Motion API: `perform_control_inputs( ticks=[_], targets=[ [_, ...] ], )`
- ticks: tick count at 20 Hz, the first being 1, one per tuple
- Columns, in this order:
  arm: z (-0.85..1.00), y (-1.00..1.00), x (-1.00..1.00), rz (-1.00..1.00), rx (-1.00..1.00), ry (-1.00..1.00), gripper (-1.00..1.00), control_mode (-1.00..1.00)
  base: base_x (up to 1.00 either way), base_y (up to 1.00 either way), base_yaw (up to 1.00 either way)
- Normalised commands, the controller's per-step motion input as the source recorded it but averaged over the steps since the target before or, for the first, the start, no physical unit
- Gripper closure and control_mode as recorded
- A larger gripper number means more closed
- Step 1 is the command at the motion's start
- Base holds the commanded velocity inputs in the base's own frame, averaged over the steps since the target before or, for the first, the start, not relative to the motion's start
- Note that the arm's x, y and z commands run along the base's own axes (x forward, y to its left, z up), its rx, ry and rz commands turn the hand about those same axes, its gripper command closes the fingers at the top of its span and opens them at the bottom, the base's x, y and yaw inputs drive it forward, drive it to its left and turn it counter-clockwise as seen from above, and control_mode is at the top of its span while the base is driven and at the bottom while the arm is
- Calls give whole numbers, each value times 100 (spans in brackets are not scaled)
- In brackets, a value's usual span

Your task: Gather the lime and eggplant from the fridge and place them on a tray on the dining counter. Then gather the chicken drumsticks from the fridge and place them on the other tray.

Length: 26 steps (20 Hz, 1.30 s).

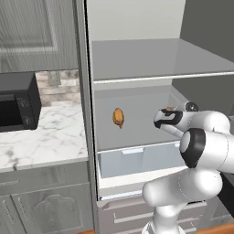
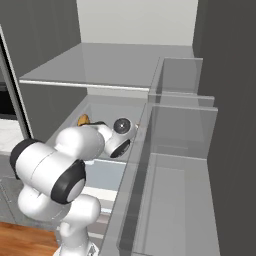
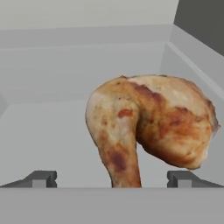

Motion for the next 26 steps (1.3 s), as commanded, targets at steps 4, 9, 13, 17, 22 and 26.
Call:
perform_control_inputs(
  ticks=[4,9,13,17,22,26],
  targets=[
    [-11,-4,2,0,0,0,-100,-100,0,0,0],
    [-11,0,5,0,0,0,-100,-100,0,0,0],
    [-10,0,6,0,0,0,-100,-100,0,0,0],
    [-6,-1,2,0,0,0,-100,-100,0,0,0],
    [0,-1,0,0,0,0,-100,-100,0,0,0],
    [0,0,0,0,0,0,-100,-100,0,0,0]
  ],
)
